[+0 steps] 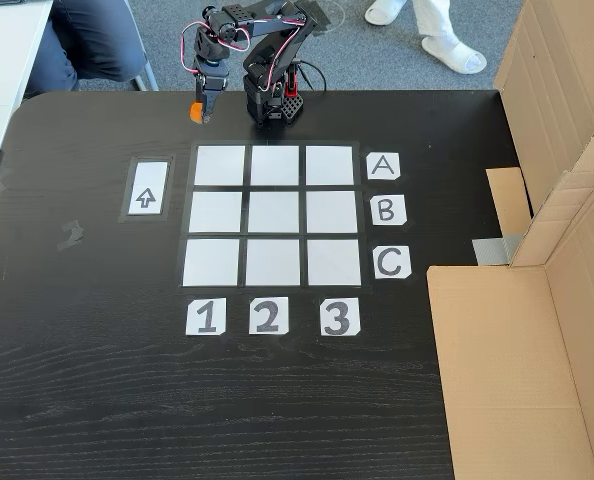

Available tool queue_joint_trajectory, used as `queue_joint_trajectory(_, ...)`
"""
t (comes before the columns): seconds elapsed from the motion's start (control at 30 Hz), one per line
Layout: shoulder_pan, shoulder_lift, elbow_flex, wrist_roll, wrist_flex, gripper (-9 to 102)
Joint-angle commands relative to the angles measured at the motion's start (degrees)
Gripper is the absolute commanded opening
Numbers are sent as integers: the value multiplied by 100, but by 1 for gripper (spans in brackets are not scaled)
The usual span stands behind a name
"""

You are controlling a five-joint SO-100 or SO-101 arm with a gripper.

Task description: Pick up the round, orange token and place it in the grid on square A1.

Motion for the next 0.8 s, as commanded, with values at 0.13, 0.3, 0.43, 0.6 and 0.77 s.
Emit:
queue_joint_trajectory(0.13,-316,-571,413,-105,-18,6)
queue_joint_trajectory(0.3,-387,-1266,422,-211,-79,6)
queue_joint_trajectory(0.43,-448,-1749,413,-220,-325,6)
queue_joint_trajectory(0.6,-606,-2180,369,-220,-677,6)
queue_joint_trajectory(0.77,-896,-2461,343,-229,-1046,7)
